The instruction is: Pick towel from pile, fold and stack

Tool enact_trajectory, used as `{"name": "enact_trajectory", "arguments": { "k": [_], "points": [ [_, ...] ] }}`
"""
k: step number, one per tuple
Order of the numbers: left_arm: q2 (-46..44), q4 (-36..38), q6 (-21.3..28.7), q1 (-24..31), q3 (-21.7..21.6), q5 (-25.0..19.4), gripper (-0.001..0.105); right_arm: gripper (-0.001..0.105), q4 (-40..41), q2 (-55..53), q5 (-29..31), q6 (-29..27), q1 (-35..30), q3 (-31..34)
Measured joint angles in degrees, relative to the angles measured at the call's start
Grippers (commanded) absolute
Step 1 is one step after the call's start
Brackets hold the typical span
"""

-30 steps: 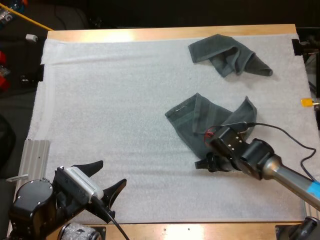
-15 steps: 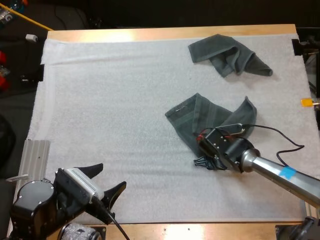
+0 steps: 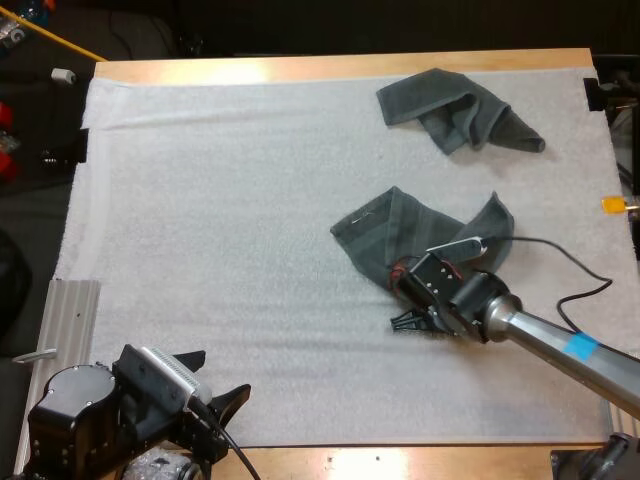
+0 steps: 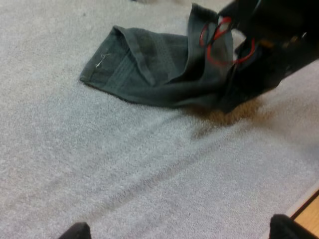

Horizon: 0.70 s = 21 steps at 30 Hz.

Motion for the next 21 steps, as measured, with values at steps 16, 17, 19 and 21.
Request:
{"name": "enact_trajectory", "arguments": {
  "k": [16, 17, 19, 21],
  "points": [
    [0.0, -1.8, 0.1, 0.0, 0.0, 0.0, 0.068, 0.0, -0.3, 1.8, -9.2, -5.9, 0.0, -6.1],
    [0.0, -1.8, 0.1, 0.0, 0.0, 0.0, 0.068, 0.0, 0.1, 3.3, -10.3, -5.9, 0.0, -6.1],
    [0.0, -1.8, 0.1, 0.0, 0.0, 0.0, 0.068, 0.0, 0.9, 5.8, -11.3, -5.6, 0.0, -6.1],
    [0.0, -1.8, 0.1, 0.0, 0.0, 0.0, 0.068, 0.0, 1.3, 8.1, -11.5, -4.7, 0.0, -6.1]
  ]
}}
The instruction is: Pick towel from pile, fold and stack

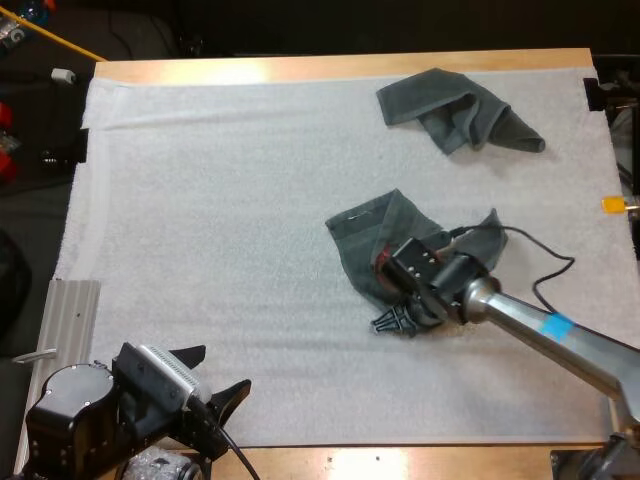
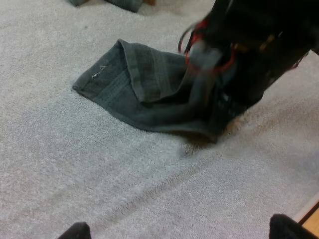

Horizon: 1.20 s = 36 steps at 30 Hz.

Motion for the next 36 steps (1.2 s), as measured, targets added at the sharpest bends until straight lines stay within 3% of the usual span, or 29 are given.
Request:
{"name": "enact_trajectory", "arguments": {
  "k": [2, 4, 9, 11, 18, 24, 30, 36],
  "points": [
    [0.0, 0.0, 0.0, 0.0, 0.0, 0.0, 0.068, 0.001, 0.0, 1.2, 0.3, 1.3, 0.0, 0.0],
    [0.0, 0.0, 0.0, 0.0, 0.0, 0.0, 0.068, 0.011, 0.2, 1.3, 1.2, 3.4, 0.0, 0.0],
    [0.0, 0.0, 0.0, 0.0, 0.0, 0.0, 0.068, 0.062, 1.1, -1.6, 1.6, 4.0, 0.0, 0.0],
    [0.0, 0.0, 0.0, 0.0, 0.0, 0.0, 0.068, 0.07, 1.9, -3.6, 1.7, 4.0, 0.0, 0.0],
    [0.0, -1.1, 0.0, 0.0, 0.0, 0.0, 0.068, 0.056, 5.4, -8.6, 0.4, 4.2, 1.9, 0.0],
    [0.0, -1.5, 0.0, 0.0, 0.0, 0.0, 0.068, 0.056, 2.3, -8.5, 0.2, 7.4, 6.1, 1.2],
    [0.0, -1.5, 0.0, 0.0, 0.0, 0.0, 0.068, 0.056, -1.3, -8.5, 0.2, 12.3, 6.2, 4.6],
    [0.0, -1.5, 0.0, 0.0, 0.0, 0.0, 0.068, 0.056, -5.6, -8.3, 0.7, 13.5, 6.2, 7.8]
  ]
}}
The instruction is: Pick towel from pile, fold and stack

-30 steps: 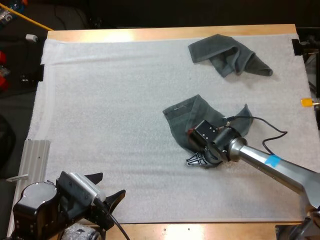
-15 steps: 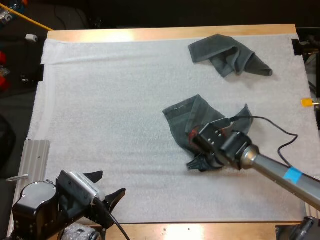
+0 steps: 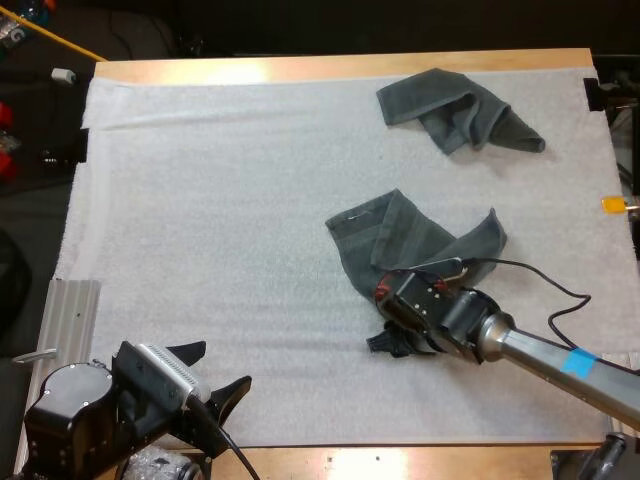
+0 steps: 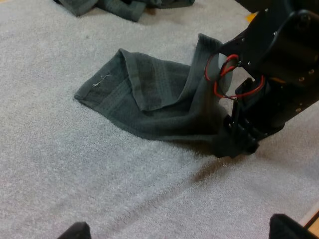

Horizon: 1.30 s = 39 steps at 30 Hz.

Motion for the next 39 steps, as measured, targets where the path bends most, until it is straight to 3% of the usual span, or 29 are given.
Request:
{"name": "enact_trajectory", "arguments": {
  "k": [10, 16, 18, 20, 25, 29, 34, 39],
  "points": [
    [0.0, 0.1, 0.0, 0.0, 0.0, 0.0, 0.068, 0.052, -1.3, 6.1, 2.2, 0.7, -2.1, 0.0],
    [0.0, 0.1, 0.0, 0.0, 0.0, 0.0, 0.068, 0.023, -1.4, 6.2, 2.8, 0.7, -2.1, 0.0],
    [0.0, 0.1, 0.0, 0.0, 0.0, 0.0, 0.068, 0.006, -1.4, 6.2, 2.9, 0.4, -2.1, 0.0],
    [0.0, 0.1, 0.0, 0.0, 0.0, 0.0, 0.068, 0.0, -1.4, 6.2, 2.9, -0.1, -2.1, 0.0],
    [0.0, 0.1, 0.0, 0.0, 0.0, 0.0, 0.068, 0.0, -0.1, 5.3, 2.9, -2.0, -2.1, 0.0],
    [0.0, 0.1, 0.0, 0.0, 0.0, 0.0, 0.068, 0.0, 5.6, 1.4, 3.1, -5.6, 0.0, 0.0],
    [0.0, 0.1, 3.3, 0.0, 0.0, 1.1, 0.068, 0.0, 12.5, -4.9, 3.2, -7.6, 6.7, 0.0],
    [4.5, 0.1, 4.4, 0.0, -0.1, 1.6, 0.068, 0.0, 16.9, -8.4, 3.2, -4.3, 14.0, 0.0]
  ]
}}
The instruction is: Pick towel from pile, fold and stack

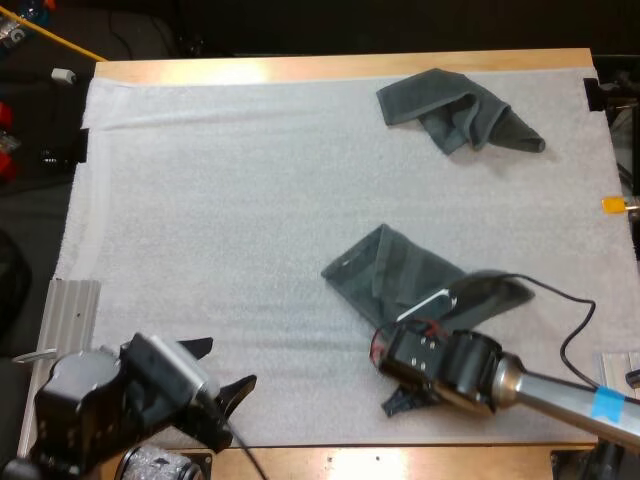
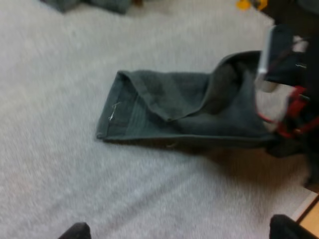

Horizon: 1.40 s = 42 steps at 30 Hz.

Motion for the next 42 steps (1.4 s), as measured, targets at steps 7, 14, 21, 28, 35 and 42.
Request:
{"name": "enact_trajectory", "arguments": {
  "k": [7, 14, 21, 28, 35, 42],
  "points": [
    [14.6, -1.0, 0.0, 0.0, 0.0, 1.7, 0.068, 0.0, 3.2, -0.2, -0.1, 6.9, 8.3, 1.3],
    [32.9, -6.1, 0.0, 0.0, 0.0, 4.5, 0.068, 0.0, 3.2, -0.2, 1.5, 11.0, 11.9, 1.6],
    [47.1, -11.9, 0.0, 0.0, 0.0, 9.9, 0.068, 0.0, 3.2, -0.2, 2.7, 11.2, 11.9, 1.6],
    [55.4, -18.4, 0.0, -1.9, 0.0, 10.1, 0.068, 0.0, 3.2, -0.2, 2.7, 11.2, 11.9, 1.7],
    [60.3, -26.1, -0.4, -9.8, 0.0, 0.2, 0.068, 0.0, 3.2, -0.2, 2.7, 11.5, 11.9, 1.7],
    [63.8, -31.4, -0.5, -14.8, 0.0, -8.1, 0.068, 0.0, 3.2, -0.2, 2.7, 12.7, 11.9, 1.7]
  ]
}}
